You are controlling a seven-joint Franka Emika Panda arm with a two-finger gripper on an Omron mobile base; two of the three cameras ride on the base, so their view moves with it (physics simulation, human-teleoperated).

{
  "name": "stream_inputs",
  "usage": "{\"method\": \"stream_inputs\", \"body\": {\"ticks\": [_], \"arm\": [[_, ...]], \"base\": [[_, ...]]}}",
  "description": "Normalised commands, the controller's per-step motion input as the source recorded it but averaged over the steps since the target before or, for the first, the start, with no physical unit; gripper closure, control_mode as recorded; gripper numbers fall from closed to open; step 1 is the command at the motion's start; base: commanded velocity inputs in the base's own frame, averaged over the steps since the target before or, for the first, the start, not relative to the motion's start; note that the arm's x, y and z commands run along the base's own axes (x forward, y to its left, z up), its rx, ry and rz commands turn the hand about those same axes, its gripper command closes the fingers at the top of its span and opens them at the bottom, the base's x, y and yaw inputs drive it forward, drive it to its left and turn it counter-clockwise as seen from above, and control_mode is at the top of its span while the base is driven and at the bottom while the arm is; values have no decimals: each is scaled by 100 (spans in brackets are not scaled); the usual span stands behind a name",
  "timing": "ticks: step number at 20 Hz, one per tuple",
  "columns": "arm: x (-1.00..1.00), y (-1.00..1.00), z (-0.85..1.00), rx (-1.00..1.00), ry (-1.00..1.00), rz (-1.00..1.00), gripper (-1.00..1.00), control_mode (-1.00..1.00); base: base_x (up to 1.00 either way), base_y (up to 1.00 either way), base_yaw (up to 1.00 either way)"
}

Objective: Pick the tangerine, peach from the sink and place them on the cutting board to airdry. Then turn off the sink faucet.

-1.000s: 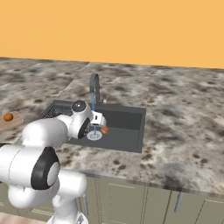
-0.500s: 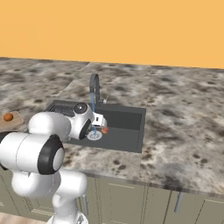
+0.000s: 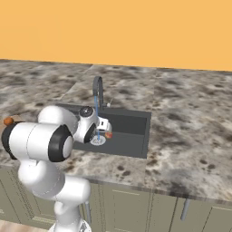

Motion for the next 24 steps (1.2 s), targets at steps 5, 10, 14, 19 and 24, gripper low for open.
{"method": "stream_inputs", "body": {"ticks": [5, 10, 14, 19, 24], "arm": [[22, 0, -25, 0, 1, 0, -100, -100], [19, 0, -35, 0, 0, 0, -100, -100], [21, 0, -27, 0, 0, 0, -100, -100], [23, 0, -26, 0, 1, 0, -100, -100], [25, 0, -18, 1, 3, 0, -100, -100]], "base": [[0, 0, 0], [0, 0, 0], [0, 0, 0], [0, 0, 0], [0, 0, 0]]}}
